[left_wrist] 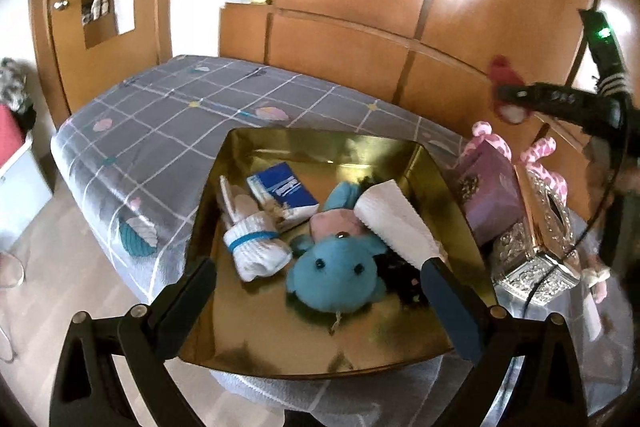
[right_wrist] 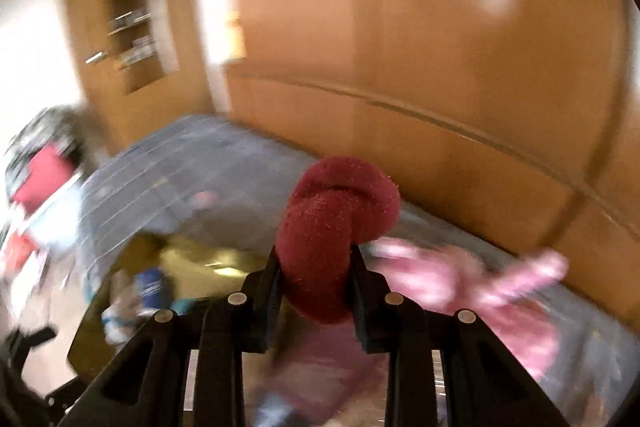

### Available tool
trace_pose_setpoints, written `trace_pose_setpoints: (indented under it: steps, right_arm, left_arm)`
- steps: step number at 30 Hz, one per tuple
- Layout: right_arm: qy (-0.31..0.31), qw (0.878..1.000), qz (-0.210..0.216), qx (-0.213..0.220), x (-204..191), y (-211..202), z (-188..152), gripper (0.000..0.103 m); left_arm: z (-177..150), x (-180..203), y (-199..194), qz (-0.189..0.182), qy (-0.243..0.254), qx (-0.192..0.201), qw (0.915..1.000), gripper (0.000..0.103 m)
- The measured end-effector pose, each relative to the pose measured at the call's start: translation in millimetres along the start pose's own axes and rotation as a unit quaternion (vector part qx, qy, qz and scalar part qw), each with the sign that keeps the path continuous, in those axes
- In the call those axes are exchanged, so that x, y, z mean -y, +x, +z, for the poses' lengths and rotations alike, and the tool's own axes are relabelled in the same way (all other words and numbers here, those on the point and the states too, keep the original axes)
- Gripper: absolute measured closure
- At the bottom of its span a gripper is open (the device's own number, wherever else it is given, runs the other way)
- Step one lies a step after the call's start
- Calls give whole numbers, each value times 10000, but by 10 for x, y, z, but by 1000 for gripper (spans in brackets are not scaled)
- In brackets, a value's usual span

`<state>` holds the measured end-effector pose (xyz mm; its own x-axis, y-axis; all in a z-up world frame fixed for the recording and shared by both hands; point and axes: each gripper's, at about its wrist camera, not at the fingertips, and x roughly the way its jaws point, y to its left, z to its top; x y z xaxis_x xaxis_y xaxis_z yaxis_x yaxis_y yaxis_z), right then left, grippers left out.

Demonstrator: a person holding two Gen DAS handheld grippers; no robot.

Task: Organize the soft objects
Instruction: 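Carry the red sock over the gold tray and release it with the right tool, then move both tools back toward the white pad and brown scrunchie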

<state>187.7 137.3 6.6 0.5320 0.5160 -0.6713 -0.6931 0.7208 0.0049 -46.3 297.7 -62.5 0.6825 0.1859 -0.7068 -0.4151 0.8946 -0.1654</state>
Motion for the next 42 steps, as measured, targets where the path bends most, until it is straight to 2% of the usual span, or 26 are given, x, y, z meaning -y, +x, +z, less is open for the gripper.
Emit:
trace_pose_setpoints:
  steps: [2, 5, 11, 14, 17, 18, 19, 25, 29, 33, 35, 37, 39, 42]
  right_arm:
    - [-405, 9987, 271, -119, -412, 163, -54, 74]
    - [-635, 9956, 532, -437, -823, 469, -168, 74]
    - [-119, 9880, 1079, -1097, -1147, 1007, -365, 73]
    - [149, 9830, 1216, -1366, -1192, 1087, -417, 66]
    - [364, 9807, 1308, -1406, -1111, 1047, -456, 50]
    - [396, 9809, 1291, -1397, -1081, 1014, -472, 43]
    - [412, 9817, 1259, -1369, -1057, 971, -481, 42]
    - [285, 9900, 961, -988, -923, 595, -574, 41]
    - [-196, 9987, 314, -358, -917, 150, -670, 41]
    - [-368, 9990, -232, 93, -847, -207, -781, 41]
    - [-100, 9994, -323, -1, -744, -269, -839, 41]
    - [182, 9988, -354, -272, -630, -270, -921, 41]
    - [396, 9977, -195, -519, -523, -272, -1026, 41]
    - [643, 9965, 64, -525, -355, -366, -1174, 41]
  left_arm:
    - [-18, -60, 8, 24, -65, -8, 10000, 1]
    - [-24, -113, 20, 49, -144, -6, 9999, 1]
    - [-23, -166, 31, 141, -177, 44, 9997, 1]
    - [-17, -208, 45, 215, -271, 28, 9994, 1]
    - [-13, -244, 40, 320, -307, 62, 9990, 1]
    - [-14, -246, 39, 337, -311, 77, 9989, 1]
    - [-14, -241, 41, 340, -301, 78, 9989, 1]
    - [-34, -170, 25, 397, -185, 120, 9990, 1]
    - [-39, -105, 15, 449, -98, 129, 9989, 1]
    - [-51, -14, -26, 423, 39, 194, 9989, 1]
    - [-56, 42, -63, 421, 106, 259, 9987, 1]
    - [-62, 102, -88, 455, 184, 293, 9984, 1]
    - [-79, 165, -111, 491, 265, 330, 9979, 1]
    - [-98, 253, -162, 433, 379, 410, 9975, 1]
